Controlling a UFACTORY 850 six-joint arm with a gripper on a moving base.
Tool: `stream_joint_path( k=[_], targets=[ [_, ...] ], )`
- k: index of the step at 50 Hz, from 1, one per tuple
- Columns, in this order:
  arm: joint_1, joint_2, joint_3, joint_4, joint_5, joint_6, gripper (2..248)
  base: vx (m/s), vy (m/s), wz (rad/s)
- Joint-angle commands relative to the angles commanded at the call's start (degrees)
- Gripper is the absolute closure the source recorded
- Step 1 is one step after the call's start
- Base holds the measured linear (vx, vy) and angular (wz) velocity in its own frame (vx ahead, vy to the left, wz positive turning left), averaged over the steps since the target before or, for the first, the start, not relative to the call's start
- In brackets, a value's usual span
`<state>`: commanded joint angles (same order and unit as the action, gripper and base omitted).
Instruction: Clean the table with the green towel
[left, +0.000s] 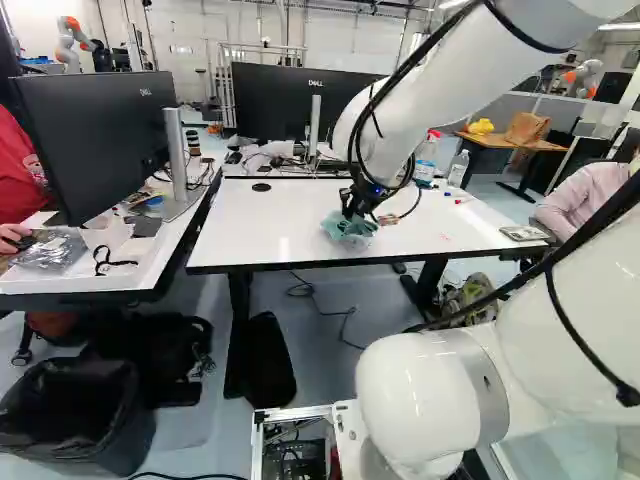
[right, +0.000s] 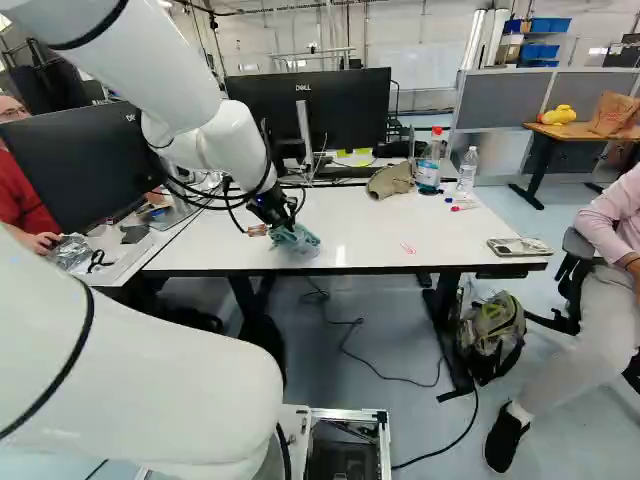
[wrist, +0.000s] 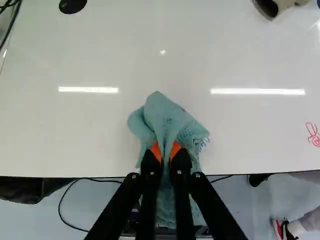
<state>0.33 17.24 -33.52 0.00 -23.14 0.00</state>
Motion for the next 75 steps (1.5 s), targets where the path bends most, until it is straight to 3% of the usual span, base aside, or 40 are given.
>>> stream_joint_path(
  k=[11, 29, 58, 75],
  targets=[
    [-1.56, -1.67, -1.53, 0.00, -6.03, 0.00, 212, 0.000, 0.000, 0.000],
    [-3.64, -3.99, -3.50, 0.00, -6.03, 0.00, 212, 0.000, 0.000, 0.000],
    [-3.64, -4.04, -3.50, 0.00, -6.03, 0.00, 212, 0.000, 0.000, 0.000],
    [-3.64, -7.46, -4.09, 0.00, -6.03, 0.00, 212, 0.000, 0.000, 0.000]
  ],
)
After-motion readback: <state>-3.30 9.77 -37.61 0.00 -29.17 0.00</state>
